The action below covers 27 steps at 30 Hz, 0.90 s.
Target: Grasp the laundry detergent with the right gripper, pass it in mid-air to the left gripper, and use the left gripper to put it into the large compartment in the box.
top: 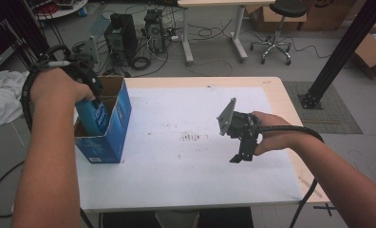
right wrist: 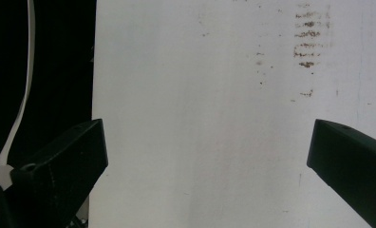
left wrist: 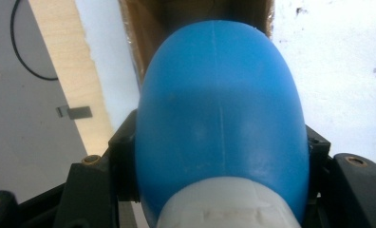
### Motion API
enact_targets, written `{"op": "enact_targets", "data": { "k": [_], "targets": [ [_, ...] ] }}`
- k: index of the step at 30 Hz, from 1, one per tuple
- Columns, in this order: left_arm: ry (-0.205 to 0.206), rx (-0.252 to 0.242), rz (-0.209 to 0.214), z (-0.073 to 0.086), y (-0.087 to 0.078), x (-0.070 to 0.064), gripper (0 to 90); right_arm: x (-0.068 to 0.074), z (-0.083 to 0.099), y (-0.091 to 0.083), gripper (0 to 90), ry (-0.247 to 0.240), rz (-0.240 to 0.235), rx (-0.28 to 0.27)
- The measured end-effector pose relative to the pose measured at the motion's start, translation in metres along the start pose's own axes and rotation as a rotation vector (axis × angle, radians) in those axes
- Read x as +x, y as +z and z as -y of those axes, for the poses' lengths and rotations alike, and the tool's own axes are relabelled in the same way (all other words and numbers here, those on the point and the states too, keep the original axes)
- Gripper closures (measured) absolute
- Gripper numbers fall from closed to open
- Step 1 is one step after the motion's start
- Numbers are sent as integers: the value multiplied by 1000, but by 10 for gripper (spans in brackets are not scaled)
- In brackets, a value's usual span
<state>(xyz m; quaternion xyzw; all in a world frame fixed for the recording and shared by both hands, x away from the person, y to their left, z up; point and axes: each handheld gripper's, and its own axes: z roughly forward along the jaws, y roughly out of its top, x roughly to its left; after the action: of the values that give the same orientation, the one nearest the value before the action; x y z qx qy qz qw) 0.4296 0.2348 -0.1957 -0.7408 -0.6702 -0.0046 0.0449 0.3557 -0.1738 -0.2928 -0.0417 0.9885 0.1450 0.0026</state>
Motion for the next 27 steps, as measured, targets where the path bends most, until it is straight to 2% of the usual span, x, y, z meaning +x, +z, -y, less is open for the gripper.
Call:
{"op": "enact_targets", "data": {
  "k": [1, 7, 13, 21, 27],
  "targets": [
    [-4, 1, -1, -1, 7, 0, 383, 0, 0, 0, 0, -3, 0, 0],
    [-5, 4, -3, -3, 24, 0, 383, 1, 0, 0, 0, -4, -8, 17],
    [-2, -1, -8, -3, 32, 1, 383, 1, 4, -1, 0, 4, -11, 42],
    [-8, -17, -11, -3, 43, 4, 383, 4, 12, 3, 0, 11, -37, 117],
    [-4, -18, -8, -5, 54, 3, 383, 5, 12, 0, 0, 13, -35, 123]
  ]
}}
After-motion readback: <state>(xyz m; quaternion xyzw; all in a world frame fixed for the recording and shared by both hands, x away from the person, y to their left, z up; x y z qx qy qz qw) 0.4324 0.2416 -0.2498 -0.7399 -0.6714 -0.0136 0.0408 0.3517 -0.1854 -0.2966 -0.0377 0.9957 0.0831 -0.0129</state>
